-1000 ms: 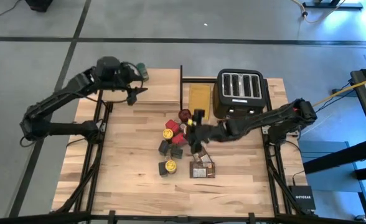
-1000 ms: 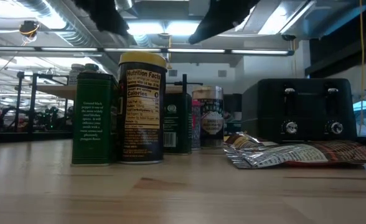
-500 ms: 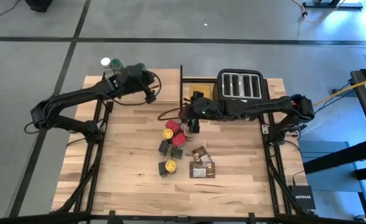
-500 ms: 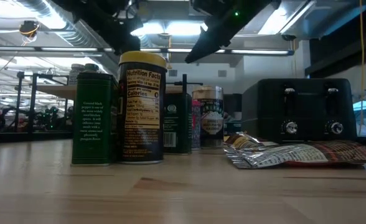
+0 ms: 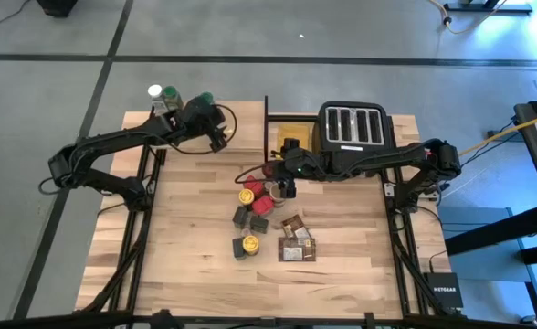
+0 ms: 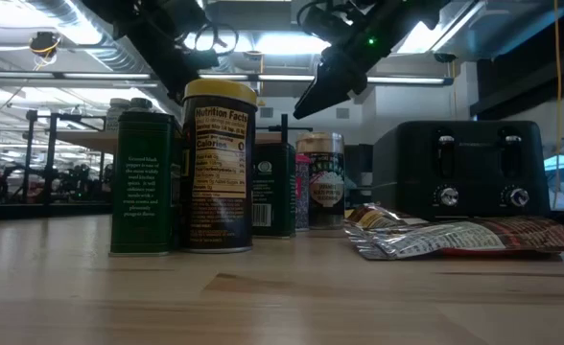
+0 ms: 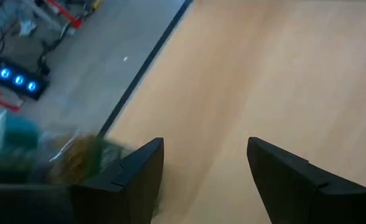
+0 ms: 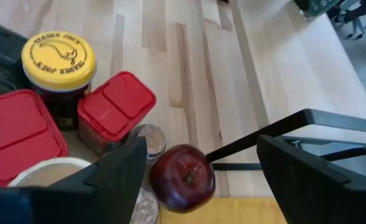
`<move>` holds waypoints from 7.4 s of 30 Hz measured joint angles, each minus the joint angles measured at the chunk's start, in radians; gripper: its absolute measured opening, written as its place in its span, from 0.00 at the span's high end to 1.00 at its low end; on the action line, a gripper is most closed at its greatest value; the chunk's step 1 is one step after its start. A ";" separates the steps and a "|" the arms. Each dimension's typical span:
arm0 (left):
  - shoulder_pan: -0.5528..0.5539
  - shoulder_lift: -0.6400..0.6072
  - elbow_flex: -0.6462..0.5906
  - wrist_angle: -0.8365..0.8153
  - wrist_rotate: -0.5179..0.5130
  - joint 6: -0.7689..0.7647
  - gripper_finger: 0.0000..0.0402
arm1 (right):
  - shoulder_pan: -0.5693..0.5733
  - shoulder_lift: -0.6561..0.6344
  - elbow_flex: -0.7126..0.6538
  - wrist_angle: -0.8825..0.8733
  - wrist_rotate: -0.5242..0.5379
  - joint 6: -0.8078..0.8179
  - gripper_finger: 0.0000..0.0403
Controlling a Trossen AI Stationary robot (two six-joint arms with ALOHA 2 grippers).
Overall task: Shelf spices
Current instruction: Put the green seasoning bottle aligned with the other green seasoning can on the shelf, then put the gold seasoning bottle on the shelf
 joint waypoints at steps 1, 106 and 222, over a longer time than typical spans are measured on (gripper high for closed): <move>0.011 0.000 0.000 -0.006 -0.001 -0.003 0.44 | 0.000 0.000 0.000 -0.001 0.000 -0.002 0.23; 0.063 0.175 0.152 -0.087 -0.541 0.124 0.44 | 0.000 0.000 -0.042 0.098 -0.009 -0.045 0.23; -0.553 -0.636 -0.359 0.016 -0.066 -0.211 0.44 | 0.048 0.107 0.270 -0.502 -0.149 0.251 0.31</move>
